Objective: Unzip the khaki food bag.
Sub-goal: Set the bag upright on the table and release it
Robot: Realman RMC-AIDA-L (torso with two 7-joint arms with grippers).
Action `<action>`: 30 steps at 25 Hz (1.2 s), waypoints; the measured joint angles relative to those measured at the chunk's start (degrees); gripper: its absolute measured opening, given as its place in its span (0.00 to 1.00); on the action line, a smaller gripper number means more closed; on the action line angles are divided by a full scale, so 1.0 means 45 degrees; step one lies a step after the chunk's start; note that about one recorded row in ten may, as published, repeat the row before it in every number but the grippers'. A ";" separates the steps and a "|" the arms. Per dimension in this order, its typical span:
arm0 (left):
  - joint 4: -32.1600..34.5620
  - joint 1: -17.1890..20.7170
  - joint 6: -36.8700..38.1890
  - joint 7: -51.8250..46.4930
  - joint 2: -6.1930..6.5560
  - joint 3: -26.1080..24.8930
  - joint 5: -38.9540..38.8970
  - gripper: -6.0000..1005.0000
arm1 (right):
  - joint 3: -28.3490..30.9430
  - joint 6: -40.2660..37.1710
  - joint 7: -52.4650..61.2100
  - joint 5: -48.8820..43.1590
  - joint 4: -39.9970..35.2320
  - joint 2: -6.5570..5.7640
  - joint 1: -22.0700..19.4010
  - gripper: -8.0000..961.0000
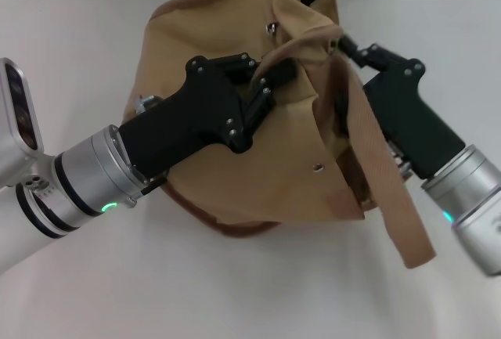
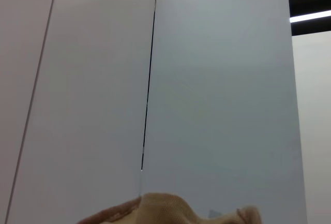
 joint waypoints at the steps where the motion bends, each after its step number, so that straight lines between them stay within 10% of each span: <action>1: -0.0011 -0.0010 -0.0004 0.0000 0.0000 -0.0007 0.0001 0.08 | -0.0127 0.0005 -0.0348 -0.0025 0.0027 -0.0001 -0.0015 0.26; 30: -0.0328 -0.0045 -0.0028 -0.0014 -0.0001 0.0155 -0.0037 0.08 | 0.0791 0.1162 -0.5150 0.0092 0.1945 -0.0001 -0.0856 0.26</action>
